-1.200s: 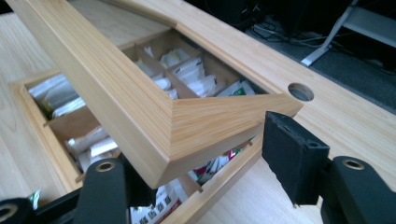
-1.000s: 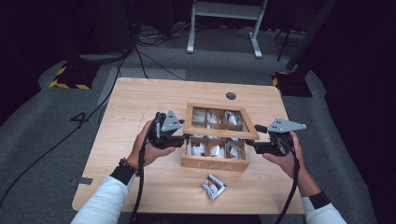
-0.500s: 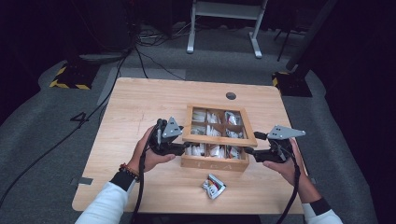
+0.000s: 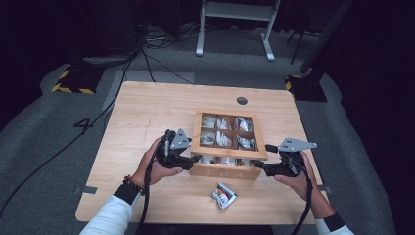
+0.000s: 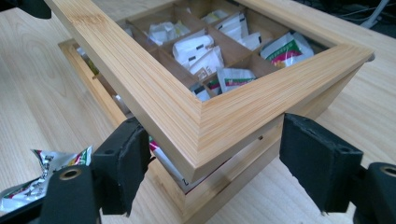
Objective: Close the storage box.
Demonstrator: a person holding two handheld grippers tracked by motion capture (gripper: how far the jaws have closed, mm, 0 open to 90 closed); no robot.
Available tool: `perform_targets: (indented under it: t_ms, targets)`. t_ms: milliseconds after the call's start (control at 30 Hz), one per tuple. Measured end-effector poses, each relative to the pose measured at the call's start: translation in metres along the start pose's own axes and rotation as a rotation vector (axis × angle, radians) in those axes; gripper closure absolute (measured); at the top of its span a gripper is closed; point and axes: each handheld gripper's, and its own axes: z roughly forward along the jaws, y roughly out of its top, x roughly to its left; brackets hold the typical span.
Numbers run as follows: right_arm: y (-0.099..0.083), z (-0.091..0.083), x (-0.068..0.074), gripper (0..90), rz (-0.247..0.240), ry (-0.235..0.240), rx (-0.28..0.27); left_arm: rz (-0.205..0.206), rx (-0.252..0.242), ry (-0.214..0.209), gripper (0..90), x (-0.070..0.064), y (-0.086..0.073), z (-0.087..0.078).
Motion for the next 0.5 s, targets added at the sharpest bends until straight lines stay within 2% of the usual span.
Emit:
perform_targets:
  t_ms: [100, 267, 300, 367, 400, 467, 500]
  targets:
    - [-0.004, 0.002, 0.001, 25.1, 0.002, 0.002, 0.011, -0.017, -0.009, -0.012, 33.7, -0.002, -0.006, 0.001]
    - [-0.008, 0.002, 0.004, 25.6, 0.01, 0.01, 0.015, -0.023, -0.005, -0.006, 34.0, -0.004, -0.01, 0.003]
    - [-0.009, 0.001, 0.006, 26.6, 0.009, 0.004, 0.018, -0.04, -0.001, -0.021, 34.0, -0.004, -0.012, 0.004]
    - [-0.012, 0.002, 0.008, 27.3, 0.014, -0.007, 0.02, -0.039, 0.0, -0.037, 34.1, -0.004, -0.014, 0.003]
    - [-0.013, 0.004, 0.01, 27.7, 0.011, -0.015, 0.035, -0.046, -0.013, -0.044, 37.0, -0.004, -0.015, 0.002]
    - [-0.017, 0.008, 0.014, 25.7, -0.015, -0.028, 0.076, -0.056, -0.027, -0.048, 36.5, -0.004, -0.016, -0.001]
    - [-0.019, 0.009, 0.015, 31.5, -0.007, -0.024, 0.064, -0.06, -0.03, -0.047, 36.5, -0.005, -0.016, -0.001]
